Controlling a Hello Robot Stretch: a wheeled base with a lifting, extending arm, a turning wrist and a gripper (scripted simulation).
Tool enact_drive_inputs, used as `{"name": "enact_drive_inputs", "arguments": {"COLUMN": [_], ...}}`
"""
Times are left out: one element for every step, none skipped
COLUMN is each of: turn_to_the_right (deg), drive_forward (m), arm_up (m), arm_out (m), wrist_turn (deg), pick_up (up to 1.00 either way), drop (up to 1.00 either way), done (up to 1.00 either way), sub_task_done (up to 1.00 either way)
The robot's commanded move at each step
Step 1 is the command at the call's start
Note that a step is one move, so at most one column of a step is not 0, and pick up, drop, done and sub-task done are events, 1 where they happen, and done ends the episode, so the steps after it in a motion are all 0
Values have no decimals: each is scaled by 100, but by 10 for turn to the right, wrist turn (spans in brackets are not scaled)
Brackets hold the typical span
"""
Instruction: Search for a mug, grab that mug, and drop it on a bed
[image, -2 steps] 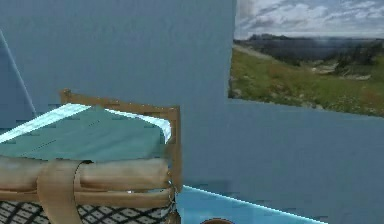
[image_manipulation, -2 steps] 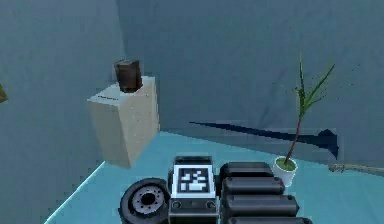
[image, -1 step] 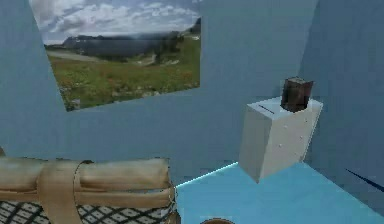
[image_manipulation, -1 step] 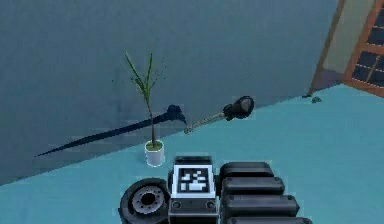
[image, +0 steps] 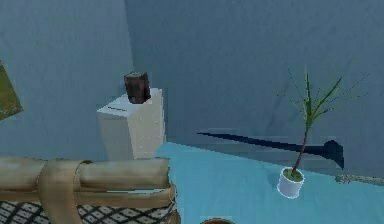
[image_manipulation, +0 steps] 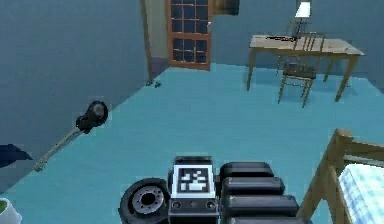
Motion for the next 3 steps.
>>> {"name": "enact_drive_inputs", "arguments": {"turn_to_the_right": [90, -450, -450], "drive_forward": [0, 0, 0], "arm_up": [0, 0, 0], "arm_out": [0, 0, 0], "wrist_turn": [0, 0, 0], "pick_up": [0, 0, 0], "drop": [0, 0, 0], "done": [0, 0, 0], "sub_task_done": [0, 0, 0]}}
